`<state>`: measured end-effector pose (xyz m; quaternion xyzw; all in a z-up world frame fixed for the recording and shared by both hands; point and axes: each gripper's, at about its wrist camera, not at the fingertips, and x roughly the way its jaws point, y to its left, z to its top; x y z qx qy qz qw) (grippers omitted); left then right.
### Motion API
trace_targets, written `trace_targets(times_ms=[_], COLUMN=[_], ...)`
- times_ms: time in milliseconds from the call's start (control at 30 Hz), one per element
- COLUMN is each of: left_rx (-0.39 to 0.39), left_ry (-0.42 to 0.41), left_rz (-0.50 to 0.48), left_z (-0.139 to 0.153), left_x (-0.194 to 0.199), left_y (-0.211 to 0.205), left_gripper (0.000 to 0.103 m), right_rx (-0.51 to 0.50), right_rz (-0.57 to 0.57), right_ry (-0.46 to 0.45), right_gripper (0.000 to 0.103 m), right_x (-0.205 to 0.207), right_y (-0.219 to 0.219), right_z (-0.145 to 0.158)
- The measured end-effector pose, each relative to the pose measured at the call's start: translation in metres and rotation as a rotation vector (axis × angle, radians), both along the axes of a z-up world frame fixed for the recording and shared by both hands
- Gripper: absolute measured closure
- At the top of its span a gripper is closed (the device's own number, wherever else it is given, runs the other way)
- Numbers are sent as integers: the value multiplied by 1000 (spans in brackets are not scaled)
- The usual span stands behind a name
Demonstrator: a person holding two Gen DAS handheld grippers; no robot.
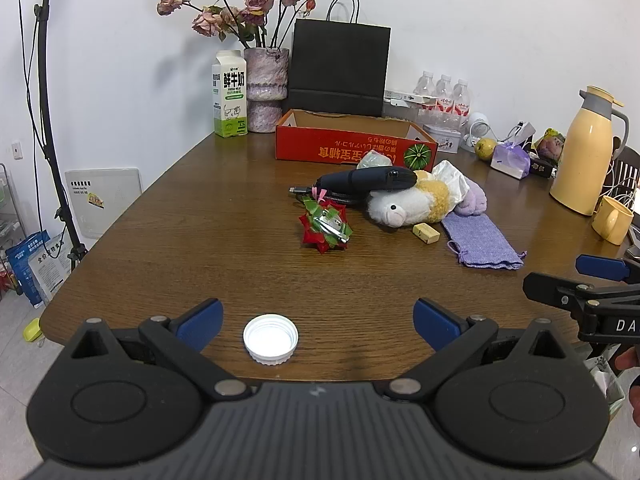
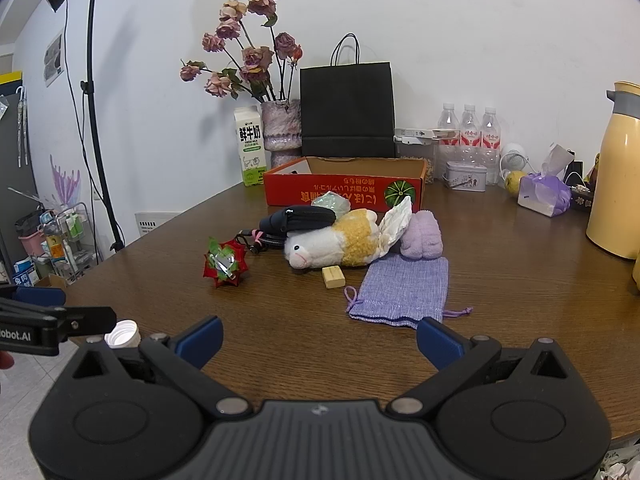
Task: Organize objects
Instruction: 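Move the left gripper toward the white bottle cap on the table, then close the left gripper on the white bottle cap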
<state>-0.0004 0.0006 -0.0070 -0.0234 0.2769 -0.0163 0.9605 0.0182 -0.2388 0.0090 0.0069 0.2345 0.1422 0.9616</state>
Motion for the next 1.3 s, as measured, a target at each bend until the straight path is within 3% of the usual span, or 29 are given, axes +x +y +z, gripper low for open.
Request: trace_targets(times_ms=[1300], left_rx=[-25], left_ry=[126], left_rz=[74], left_z=[-48], left_x=[27], left_y=[23], left_gripper=[0], right_rx=[-5], right_rz=[27], right_ry=[65], right_gripper=[0], right_x=[24], right_y=[9], right_z=[-26])
